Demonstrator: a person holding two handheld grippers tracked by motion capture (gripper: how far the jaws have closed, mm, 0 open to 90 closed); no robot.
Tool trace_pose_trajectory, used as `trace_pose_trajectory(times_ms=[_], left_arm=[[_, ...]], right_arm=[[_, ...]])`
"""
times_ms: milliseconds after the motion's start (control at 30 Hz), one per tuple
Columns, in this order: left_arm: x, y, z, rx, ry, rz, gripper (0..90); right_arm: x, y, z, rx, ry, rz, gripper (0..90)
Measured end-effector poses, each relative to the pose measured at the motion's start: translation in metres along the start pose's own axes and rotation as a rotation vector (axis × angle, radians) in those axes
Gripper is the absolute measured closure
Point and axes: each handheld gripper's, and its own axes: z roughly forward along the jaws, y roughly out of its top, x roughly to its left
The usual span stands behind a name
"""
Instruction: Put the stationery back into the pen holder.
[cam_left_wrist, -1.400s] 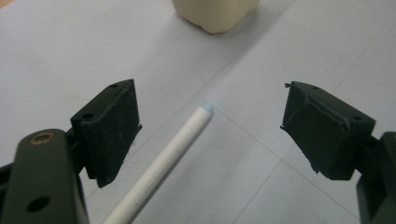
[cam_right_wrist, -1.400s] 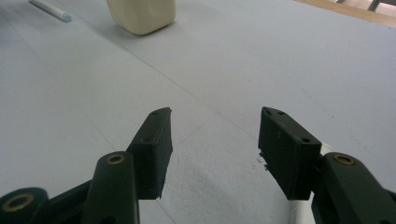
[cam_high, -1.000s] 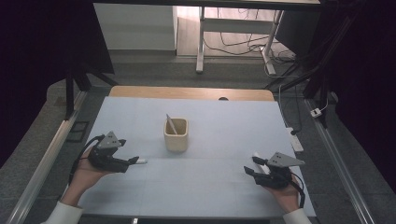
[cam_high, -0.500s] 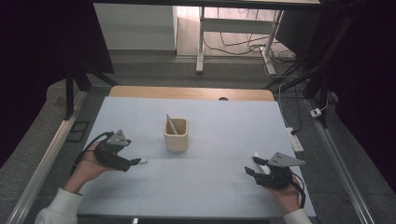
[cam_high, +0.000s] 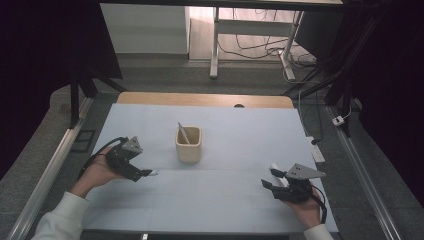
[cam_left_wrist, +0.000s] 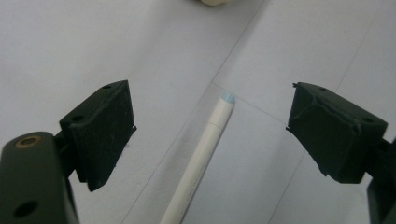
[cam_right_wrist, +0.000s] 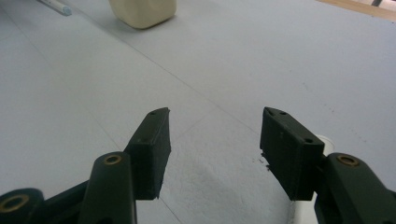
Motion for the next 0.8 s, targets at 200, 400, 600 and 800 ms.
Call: trace_pose_trajectory(times_ms=[200,400,600,800], left_arm=[[0.006,-0.001,0.007,0.035,-0.005,0.006,14.1],[0.012,-0.005,0.014,0.06,-0.028,0.034,15.2],[0.016,-0.007,0.02,0.083,-0.046,0.053,18.6],[0.019,-0.008,0.028,0.123,-0.064,0.064,21.4]], right_arm=[[0.0,0.0,0.0,0.0,0.001,0.002,42.4],[0.0,0.0,0.001,0.011,0.003,-0.001,42.3],[0.001,-0.001,0.002,0.012,0.006,0.0,42.2],[0.001,-0.001,0.003,0.019,0.01,-0.001,42.1]])
